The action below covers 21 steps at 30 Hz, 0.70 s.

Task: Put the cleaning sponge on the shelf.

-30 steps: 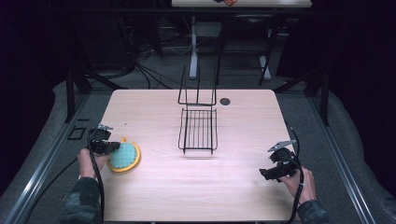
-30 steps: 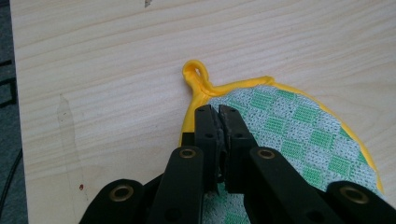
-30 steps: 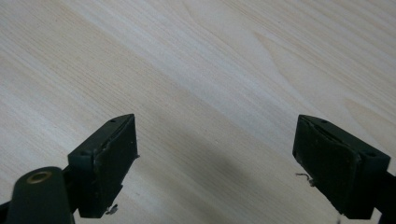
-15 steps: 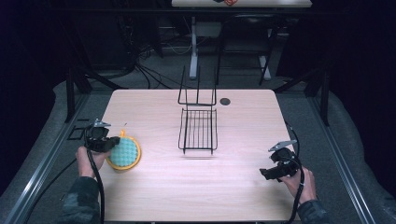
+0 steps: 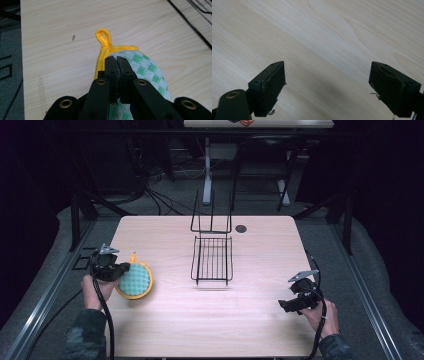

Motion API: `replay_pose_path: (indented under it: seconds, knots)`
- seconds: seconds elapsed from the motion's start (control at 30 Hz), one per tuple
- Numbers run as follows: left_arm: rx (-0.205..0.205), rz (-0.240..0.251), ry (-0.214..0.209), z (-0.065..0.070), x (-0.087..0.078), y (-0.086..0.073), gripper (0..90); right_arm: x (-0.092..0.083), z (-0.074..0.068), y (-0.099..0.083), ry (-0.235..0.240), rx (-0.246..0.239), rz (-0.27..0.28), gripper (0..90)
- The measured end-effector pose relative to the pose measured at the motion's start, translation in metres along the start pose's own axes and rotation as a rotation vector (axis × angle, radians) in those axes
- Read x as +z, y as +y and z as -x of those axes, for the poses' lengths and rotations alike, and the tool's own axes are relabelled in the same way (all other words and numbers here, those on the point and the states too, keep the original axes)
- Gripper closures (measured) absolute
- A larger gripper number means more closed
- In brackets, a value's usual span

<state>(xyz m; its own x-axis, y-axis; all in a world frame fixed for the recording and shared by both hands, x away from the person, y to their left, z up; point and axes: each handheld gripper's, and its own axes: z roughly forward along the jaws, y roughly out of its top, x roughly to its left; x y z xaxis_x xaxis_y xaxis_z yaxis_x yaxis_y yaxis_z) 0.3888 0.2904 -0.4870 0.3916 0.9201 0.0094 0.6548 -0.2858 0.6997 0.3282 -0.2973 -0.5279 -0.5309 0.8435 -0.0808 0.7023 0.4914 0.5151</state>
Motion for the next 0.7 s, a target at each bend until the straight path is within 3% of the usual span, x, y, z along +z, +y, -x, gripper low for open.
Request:
replay_pose_path:
  seconds: [0.4,0.63,0.7]
  knots:
    - [0.024,0.043,-0.023,0.012,-0.009,0.009,88.0,0.003,-0.001,0.000,0.007,0.002,-0.008,11.6]
    - [0.044,0.077,-0.033,0.021,-0.016,0.014,88.1,0.002,-0.001,0.000,0.002,0.005,-0.003,7.4]
    - [0.052,0.087,-0.039,0.023,-0.017,0.015,88.1,0.001,-0.001,0.000,0.002,0.004,-0.002,2.5]
